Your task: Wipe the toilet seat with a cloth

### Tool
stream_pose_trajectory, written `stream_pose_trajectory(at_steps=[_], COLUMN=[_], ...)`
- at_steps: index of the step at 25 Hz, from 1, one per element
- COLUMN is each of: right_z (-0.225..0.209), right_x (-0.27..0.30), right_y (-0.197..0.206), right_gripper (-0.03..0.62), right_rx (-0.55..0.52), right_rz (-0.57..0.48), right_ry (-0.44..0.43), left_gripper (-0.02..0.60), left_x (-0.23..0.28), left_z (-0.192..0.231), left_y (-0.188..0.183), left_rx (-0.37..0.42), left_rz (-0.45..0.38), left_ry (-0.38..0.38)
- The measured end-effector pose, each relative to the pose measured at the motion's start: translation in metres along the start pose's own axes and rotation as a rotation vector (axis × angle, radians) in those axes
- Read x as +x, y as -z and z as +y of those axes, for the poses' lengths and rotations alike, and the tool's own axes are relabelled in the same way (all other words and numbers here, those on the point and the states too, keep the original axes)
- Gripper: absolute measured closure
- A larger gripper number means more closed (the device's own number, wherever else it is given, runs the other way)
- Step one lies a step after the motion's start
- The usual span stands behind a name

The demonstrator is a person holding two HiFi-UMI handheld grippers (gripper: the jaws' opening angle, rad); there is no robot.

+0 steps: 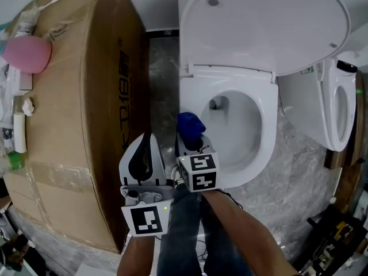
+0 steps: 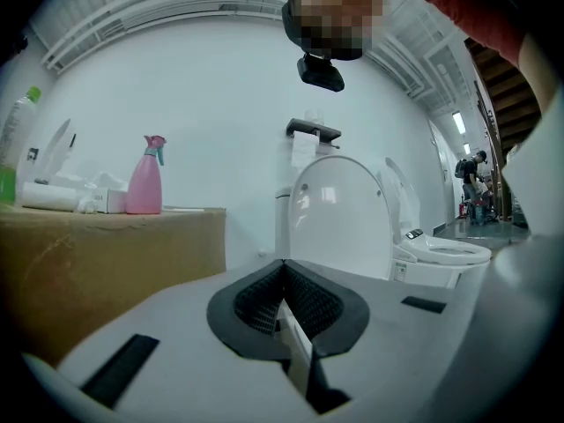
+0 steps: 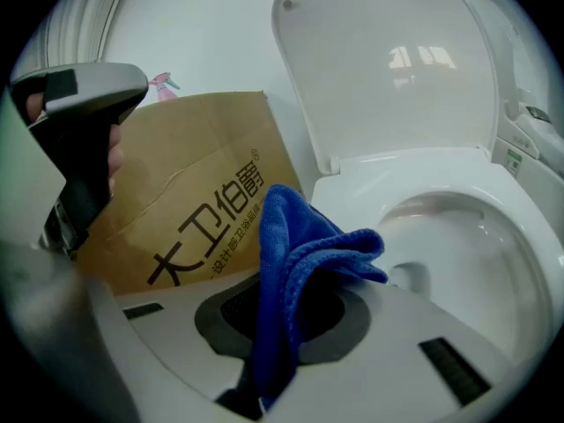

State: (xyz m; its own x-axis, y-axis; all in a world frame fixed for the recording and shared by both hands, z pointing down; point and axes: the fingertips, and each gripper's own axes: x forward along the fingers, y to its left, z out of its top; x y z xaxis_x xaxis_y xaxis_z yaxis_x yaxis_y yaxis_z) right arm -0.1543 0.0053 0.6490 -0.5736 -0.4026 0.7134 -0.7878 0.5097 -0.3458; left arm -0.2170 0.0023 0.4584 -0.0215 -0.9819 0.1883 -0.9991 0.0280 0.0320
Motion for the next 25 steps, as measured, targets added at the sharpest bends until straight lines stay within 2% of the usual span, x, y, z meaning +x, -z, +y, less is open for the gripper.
stream_pose_trajectory(at_steps=[11,16,25], right_z=[-0.029,-0.043,-0.107], right_x=[0.049,0.060,0.037], right_y=[-0.078,-0.107,-0.127], right_gripper=[0.533,0.533,0.533], right_rx=[-0.121,-0.228,-0.177], right_rz=[-0.036,-0.040,-0.085], right_ry=[0.015,0.008,0.094], left_gripper=[0.566,0.566,0.566], left_x=[0.012,0.013,0.013], left_z=[-0.001,-0.003,-0.018], left_y=[0.006,0.009,0.012], left_rx=[0.001,0.005,0.009], left_rz=[0.023,0.032,0.044], left_ry=[0.029,0.040,0.061])
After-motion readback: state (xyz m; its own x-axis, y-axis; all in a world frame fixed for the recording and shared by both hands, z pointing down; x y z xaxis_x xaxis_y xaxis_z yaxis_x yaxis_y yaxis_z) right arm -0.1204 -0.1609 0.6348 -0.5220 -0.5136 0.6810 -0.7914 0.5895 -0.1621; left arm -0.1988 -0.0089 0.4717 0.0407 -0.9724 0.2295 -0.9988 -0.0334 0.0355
